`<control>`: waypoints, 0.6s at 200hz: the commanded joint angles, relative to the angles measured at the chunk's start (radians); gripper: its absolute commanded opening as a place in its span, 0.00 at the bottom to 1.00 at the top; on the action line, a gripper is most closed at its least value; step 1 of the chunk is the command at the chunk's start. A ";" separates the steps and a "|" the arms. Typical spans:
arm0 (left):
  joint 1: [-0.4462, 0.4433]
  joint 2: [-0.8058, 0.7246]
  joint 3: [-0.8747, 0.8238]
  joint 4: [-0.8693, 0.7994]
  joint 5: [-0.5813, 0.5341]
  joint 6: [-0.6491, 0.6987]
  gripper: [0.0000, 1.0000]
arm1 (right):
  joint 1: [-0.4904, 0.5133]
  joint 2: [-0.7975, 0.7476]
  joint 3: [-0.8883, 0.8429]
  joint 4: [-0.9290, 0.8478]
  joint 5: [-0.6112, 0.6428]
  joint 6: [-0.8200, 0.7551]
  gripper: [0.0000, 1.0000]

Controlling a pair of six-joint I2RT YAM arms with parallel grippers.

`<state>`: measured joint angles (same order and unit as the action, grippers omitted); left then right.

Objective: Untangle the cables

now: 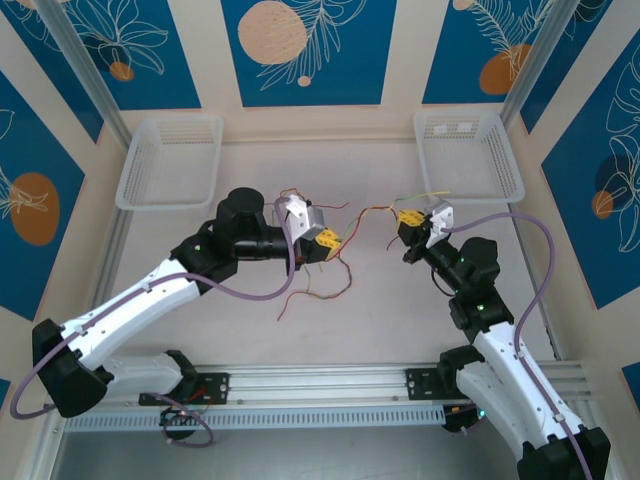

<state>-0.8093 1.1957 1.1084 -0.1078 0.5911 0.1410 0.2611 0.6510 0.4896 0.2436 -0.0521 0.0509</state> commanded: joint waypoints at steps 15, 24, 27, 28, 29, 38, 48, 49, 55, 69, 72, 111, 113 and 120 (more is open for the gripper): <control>0.009 -0.018 0.001 0.014 0.017 0.011 0.00 | 0.009 -0.011 0.002 0.041 -0.004 -0.018 0.59; 0.008 -0.018 0.002 0.018 0.021 0.009 0.00 | 0.016 -0.006 -0.001 0.049 0.003 -0.025 0.65; 0.009 -0.017 0.003 0.018 0.022 0.009 0.00 | 0.018 -0.003 0.001 0.049 0.011 -0.025 0.67; 0.009 -0.016 0.004 0.018 0.023 0.009 0.00 | 0.019 -0.002 0.002 0.049 0.013 -0.025 0.68; 0.008 -0.017 0.004 0.018 0.024 0.009 0.00 | 0.019 -0.001 0.002 0.049 0.015 -0.025 0.69; 0.008 -0.014 0.006 0.019 0.031 0.007 0.00 | 0.021 0.008 0.008 0.052 0.008 -0.033 0.71; 0.008 -0.010 0.009 0.021 0.035 0.006 0.00 | 0.028 0.023 0.015 0.054 -0.006 -0.045 0.71; 0.008 -0.009 0.009 0.021 0.036 0.006 0.00 | 0.028 0.023 0.016 0.055 -0.006 -0.046 0.71; 0.009 -0.006 0.010 0.022 0.036 0.006 0.00 | 0.032 0.031 0.023 0.057 -0.010 -0.050 0.72; 0.008 -0.002 0.013 0.021 0.039 0.005 0.00 | 0.040 0.054 0.037 0.054 -0.020 -0.074 0.74; 0.008 -0.001 0.014 0.021 0.042 0.005 0.00 | 0.042 0.059 0.042 0.054 -0.013 -0.074 0.73; 0.009 -0.006 0.006 0.031 0.013 -0.002 0.00 | 0.040 0.111 0.078 0.060 0.050 -0.081 0.00; 0.009 -0.005 0.006 0.032 0.006 -0.003 0.00 | 0.040 0.112 0.080 0.060 0.055 -0.077 0.00; 0.010 -0.009 -0.001 0.039 -0.031 -0.011 0.00 | 0.038 0.117 0.084 0.061 0.073 -0.066 0.00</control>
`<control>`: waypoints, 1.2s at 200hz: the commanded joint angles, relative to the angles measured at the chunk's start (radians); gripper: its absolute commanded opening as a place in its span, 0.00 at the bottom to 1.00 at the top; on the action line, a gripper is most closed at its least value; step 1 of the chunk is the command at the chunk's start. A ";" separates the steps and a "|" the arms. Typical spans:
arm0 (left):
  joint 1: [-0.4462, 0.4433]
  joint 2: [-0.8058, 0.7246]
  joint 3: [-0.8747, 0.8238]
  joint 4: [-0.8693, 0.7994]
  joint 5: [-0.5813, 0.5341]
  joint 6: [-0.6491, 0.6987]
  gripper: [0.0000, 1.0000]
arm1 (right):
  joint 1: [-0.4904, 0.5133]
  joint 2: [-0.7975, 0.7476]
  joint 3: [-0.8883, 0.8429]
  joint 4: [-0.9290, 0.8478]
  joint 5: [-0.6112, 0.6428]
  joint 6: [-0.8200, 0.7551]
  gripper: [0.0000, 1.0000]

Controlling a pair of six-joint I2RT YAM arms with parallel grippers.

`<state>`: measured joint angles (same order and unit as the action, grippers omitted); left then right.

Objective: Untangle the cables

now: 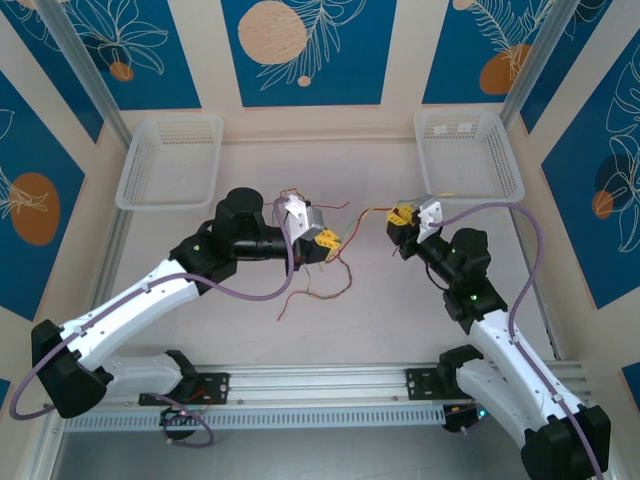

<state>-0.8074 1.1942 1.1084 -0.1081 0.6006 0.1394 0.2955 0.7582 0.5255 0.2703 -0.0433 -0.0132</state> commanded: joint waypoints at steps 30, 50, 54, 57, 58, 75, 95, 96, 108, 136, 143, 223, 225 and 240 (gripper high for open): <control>0.076 -0.043 -0.064 0.121 -0.191 -0.069 0.00 | -0.022 0.015 0.033 0.057 0.090 0.052 0.00; 0.143 -0.070 -0.081 0.150 -0.181 -0.096 0.00 | -0.063 0.020 0.034 0.039 0.126 0.112 0.00; 0.151 -0.075 -0.078 0.148 -0.187 -0.095 0.00 | -0.073 0.019 0.034 0.035 0.127 0.123 0.00; 0.157 -0.078 -0.077 0.145 -0.192 -0.094 0.00 | -0.083 0.018 0.034 0.034 0.131 0.132 0.00; 0.158 -0.079 -0.076 0.143 -0.192 -0.093 0.00 | -0.086 0.018 0.035 0.033 0.133 0.135 0.00; 0.194 -0.100 -0.081 0.133 -0.229 -0.088 0.00 | -0.143 0.021 0.040 0.008 0.137 0.195 0.00; 0.240 -0.124 -0.095 0.131 -0.246 -0.096 0.00 | -0.202 0.027 0.043 -0.014 0.097 0.238 0.00; 0.241 -0.124 -0.096 0.129 -0.248 -0.096 0.00 | -0.203 0.025 0.042 -0.014 0.094 0.238 0.00; 0.259 -0.142 -0.105 0.126 -0.259 -0.096 0.00 | -0.217 0.020 0.036 -0.013 0.092 0.252 0.00; 0.285 -0.179 -0.124 0.129 -0.288 -0.103 0.00 | -0.232 0.019 0.047 -0.033 0.106 0.263 0.00; 0.290 -0.186 -0.125 0.124 -0.288 -0.101 0.00 | -0.234 0.021 0.053 -0.046 0.116 0.263 0.00; 0.347 -0.244 -0.155 0.156 -0.401 -0.118 0.00 | -0.262 -0.004 0.100 -0.139 0.162 0.318 0.00; 0.350 -0.246 -0.157 0.157 -0.404 -0.118 0.00 | -0.263 -0.007 0.102 -0.141 0.166 0.321 0.00; 0.379 -0.261 -0.181 0.166 -0.464 -0.125 0.00 | -0.290 -0.035 0.096 -0.148 0.189 0.359 0.00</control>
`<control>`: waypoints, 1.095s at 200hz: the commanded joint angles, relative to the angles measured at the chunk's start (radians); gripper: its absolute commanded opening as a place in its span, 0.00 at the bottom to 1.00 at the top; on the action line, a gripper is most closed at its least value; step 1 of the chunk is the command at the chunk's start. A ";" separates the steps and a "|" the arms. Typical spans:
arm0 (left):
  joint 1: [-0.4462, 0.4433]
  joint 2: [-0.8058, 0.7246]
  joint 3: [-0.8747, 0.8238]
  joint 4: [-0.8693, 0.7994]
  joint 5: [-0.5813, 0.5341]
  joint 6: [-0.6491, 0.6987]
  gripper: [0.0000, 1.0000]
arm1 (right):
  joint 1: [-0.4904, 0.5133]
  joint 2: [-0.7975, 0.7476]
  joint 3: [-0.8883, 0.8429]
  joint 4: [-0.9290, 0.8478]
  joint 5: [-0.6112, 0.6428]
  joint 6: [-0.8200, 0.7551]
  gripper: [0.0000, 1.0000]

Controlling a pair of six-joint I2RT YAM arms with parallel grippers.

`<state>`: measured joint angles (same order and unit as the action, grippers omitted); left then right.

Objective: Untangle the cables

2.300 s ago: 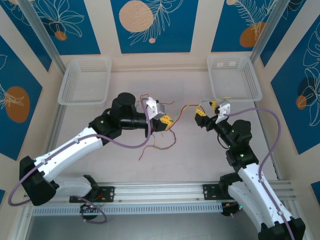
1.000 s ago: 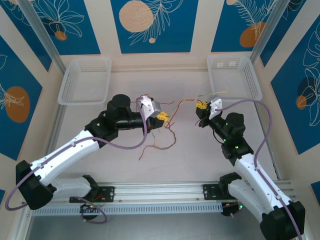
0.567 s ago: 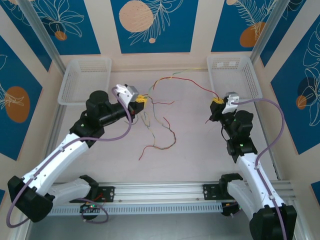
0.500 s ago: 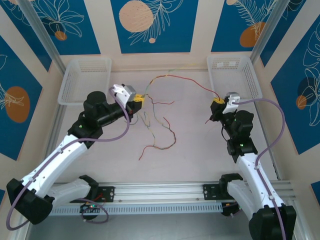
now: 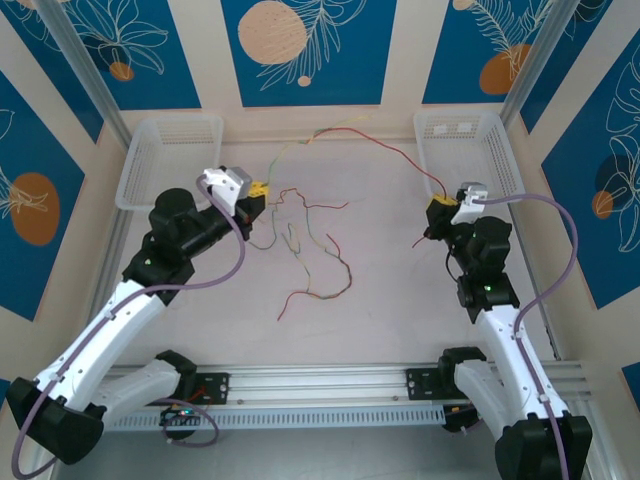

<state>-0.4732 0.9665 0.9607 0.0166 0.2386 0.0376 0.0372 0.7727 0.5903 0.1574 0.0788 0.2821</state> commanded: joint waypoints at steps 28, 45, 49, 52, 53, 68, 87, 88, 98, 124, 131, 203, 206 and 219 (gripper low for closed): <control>0.113 -0.111 -0.157 0.141 -0.239 -0.074 0.00 | -0.137 -0.052 0.065 -0.128 0.078 0.168 0.00; 0.154 -0.139 -0.199 0.149 -0.249 -0.108 0.00 | -0.186 -0.049 0.067 -0.139 0.026 0.205 0.00; 0.157 -0.140 -0.200 0.143 -0.239 -0.110 0.00 | -0.189 -0.049 0.065 -0.133 0.004 0.206 0.00; 0.157 -0.140 -0.197 0.138 -0.228 -0.110 0.00 | -0.190 -0.050 0.066 -0.129 -0.010 0.207 0.00; 0.157 -0.139 -0.196 0.136 -0.223 -0.110 0.00 | -0.190 -0.050 0.066 -0.127 -0.015 0.207 0.00; 0.157 -0.130 -0.174 0.109 -0.158 -0.116 0.00 | -0.185 -0.046 0.081 -0.124 -0.082 0.209 0.00; 0.155 -0.127 -0.148 0.087 -0.095 -0.121 0.00 | -0.177 -0.026 0.137 -0.185 -0.105 0.205 0.00; 0.155 -0.127 -0.146 0.086 -0.092 -0.121 0.00 | -0.177 -0.025 0.141 -0.187 -0.104 0.205 0.00; 0.155 -0.127 -0.135 0.076 -0.063 -0.127 0.00 | -0.176 -0.009 0.177 -0.243 -0.087 0.203 0.00; 0.146 -0.119 -0.111 0.051 0.008 -0.139 0.00 | -0.175 0.037 0.260 -0.346 -0.019 0.222 0.00; 0.140 -0.116 -0.109 0.047 0.014 -0.143 0.00 | -0.176 0.054 0.281 -0.354 -0.017 0.216 0.00; 0.084 -0.122 -0.109 0.022 0.041 -0.158 0.00 | -0.207 0.410 0.614 -0.532 0.263 0.287 0.00; 0.082 -0.123 -0.109 0.020 0.041 -0.158 0.00 | -0.209 0.421 0.622 -0.529 0.267 0.286 0.00; 0.078 -0.124 -0.107 0.008 0.038 -0.159 0.00 | -0.221 0.475 0.665 -0.529 0.300 0.287 0.00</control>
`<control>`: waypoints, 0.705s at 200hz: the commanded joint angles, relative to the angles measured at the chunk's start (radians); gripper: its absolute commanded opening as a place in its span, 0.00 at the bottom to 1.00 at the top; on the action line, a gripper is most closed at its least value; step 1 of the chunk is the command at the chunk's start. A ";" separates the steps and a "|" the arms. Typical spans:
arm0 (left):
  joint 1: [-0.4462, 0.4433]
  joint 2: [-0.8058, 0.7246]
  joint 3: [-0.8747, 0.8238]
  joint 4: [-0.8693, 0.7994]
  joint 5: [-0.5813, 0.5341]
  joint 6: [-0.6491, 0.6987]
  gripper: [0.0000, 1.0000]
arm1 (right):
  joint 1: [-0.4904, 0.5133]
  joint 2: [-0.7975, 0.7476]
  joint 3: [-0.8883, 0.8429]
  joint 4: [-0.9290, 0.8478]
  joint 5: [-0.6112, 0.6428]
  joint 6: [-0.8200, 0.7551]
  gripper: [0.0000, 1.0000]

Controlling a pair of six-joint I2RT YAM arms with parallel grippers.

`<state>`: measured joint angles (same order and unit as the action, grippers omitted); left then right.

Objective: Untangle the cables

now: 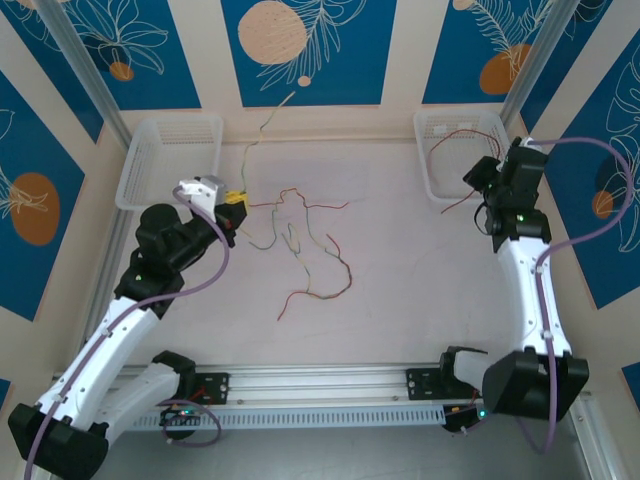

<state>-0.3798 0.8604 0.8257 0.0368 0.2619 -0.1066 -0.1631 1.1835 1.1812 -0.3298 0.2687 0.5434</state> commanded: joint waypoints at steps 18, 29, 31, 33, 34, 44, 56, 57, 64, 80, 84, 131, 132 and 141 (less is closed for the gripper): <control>-0.024 -0.024 0.031 -0.024 0.016 -0.019 0.00 | -0.044 0.135 0.109 -0.002 0.127 0.007 0.00; -0.028 -0.029 0.029 -0.026 0.018 -0.021 0.00 | -0.059 0.191 0.137 0.019 0.115 -0.008 0.00; -0.029 -0.030 0.029 -0.025 0.017 -0.022 0.00 | -0.061 0.201 0.144 0.019 0.115 -0.010 0.00; -0.030 -0.030 0.028 -0.025 0.017 -0.023 0.00 | -0.063 0.213 0.152 0.019 0.116 -0.011 0.00; -0.030 -0.030 0.029 -0.026 0.017 -0.024 0.00 | -0.064 0.219 0.157 0.018 0.117 -0.013 0.00; -0.033 -0.033 0.025 -0.024 0.016 -0.030 0.00 | -0.068 0.277 0.194 0.021 0.119 -0.027 0.00; -0.036 -0.035 0.022 -0.025 0.016 -0.034 0.00 | -0.077 0.353 0.250 0.011 0.082 -0.052 0.00; -0.036 -0.035 0.022 -0.025 0.016 -0.034 0.00 | -0.078 0.359 0.256 0.008 0.079 -0.054 0.00; -0.037 -0.036 0.020 -0.023 0.016 -0.038 0.00 | -0.085 0.415 0.303 -0.016 0.051 -0.066 0.00; -0.043 -0.039 0.020 -0.025 0.019 -0.038 0.00 | -0.086 0.509 0.383 -0.040 0.025 -0.106 0.00; -0.045 -0.039 0.020 -0.025 0.018 -0.038 0.00 | -0.085 0.527 0.394 -0.040 0.023 -0.115 0.00; -0.053 -0.056 0.005 -0.026 -0.006 -0.039 0.00 | -0.084 0.743 0.584 -0.119 0.152 -0.079 0.00; -0.053 -0.056 0.004 -0.026 -0.007 -0.038 0.00 | -0.084 0.746 0.589 -0.122 0.154 -0.076 0.00; -0.054 -0.060 0.001 -0.025 -0.010 -0.038 0.00 | -0.084 0.793 0.633 -0.146 0.168 -0.053 0.00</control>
<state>-0.4191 0.8284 0.8257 0.0063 0.2611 -0.1265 -0.2443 1.8923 1.6943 -0.4049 0.3618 0.4603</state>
